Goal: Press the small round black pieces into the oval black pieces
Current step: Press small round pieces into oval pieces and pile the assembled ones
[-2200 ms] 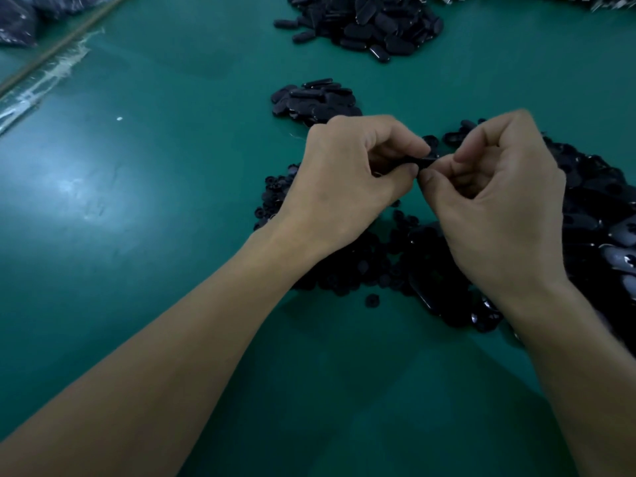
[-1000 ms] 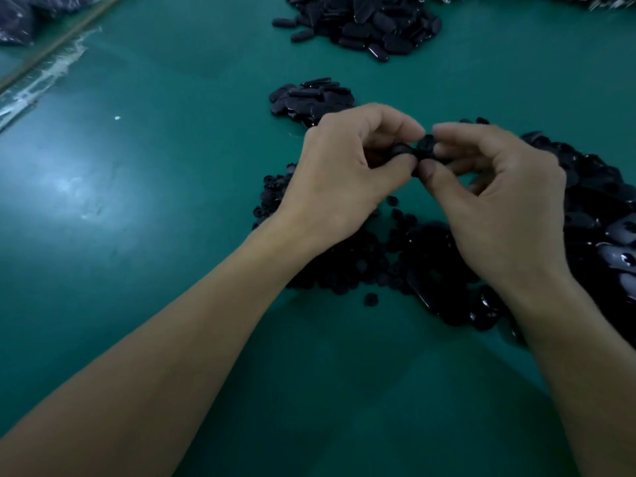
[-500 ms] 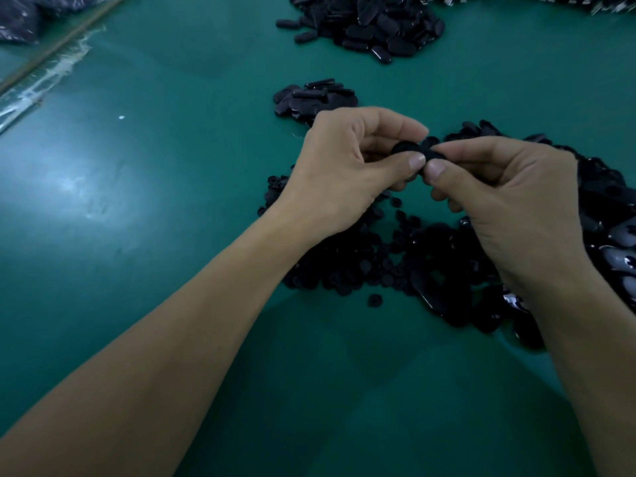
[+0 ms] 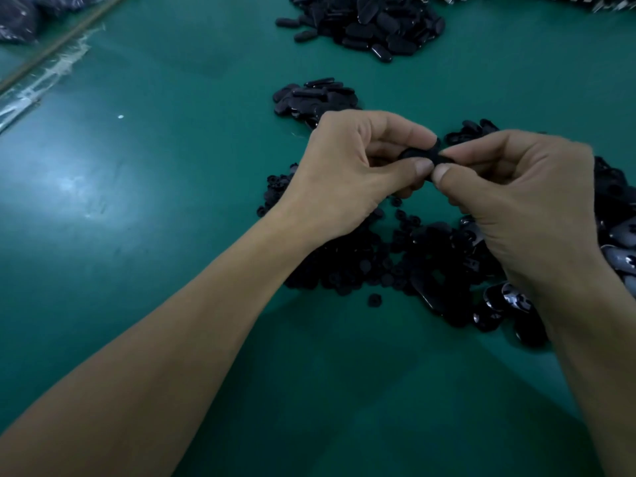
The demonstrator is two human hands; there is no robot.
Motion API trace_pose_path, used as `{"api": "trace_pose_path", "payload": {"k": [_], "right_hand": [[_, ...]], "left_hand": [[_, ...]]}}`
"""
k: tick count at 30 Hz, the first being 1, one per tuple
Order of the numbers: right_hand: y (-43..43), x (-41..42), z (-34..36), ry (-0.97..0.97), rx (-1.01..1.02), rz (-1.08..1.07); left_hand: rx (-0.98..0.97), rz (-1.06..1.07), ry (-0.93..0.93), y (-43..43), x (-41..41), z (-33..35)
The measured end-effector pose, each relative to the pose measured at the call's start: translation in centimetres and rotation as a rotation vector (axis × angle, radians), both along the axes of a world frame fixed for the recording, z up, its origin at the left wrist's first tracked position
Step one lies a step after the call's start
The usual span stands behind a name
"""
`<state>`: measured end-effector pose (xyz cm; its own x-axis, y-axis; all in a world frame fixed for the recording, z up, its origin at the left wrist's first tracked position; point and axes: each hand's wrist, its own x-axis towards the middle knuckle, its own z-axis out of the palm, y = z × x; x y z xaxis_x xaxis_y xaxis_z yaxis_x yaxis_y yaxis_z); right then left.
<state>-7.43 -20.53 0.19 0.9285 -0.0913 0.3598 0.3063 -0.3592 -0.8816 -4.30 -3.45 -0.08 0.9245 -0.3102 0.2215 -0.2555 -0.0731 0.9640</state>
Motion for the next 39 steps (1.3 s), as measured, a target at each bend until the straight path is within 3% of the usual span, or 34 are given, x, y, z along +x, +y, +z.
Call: {"api": "trace_pose_path", "payload": {"k": [39], "right_hand": [[0.04,-0.11,-0.2,0.014,-0.043,0.042]], "left_hand": [[0.047,0.0,-0.009,0.83,0.32,0.12]]}}
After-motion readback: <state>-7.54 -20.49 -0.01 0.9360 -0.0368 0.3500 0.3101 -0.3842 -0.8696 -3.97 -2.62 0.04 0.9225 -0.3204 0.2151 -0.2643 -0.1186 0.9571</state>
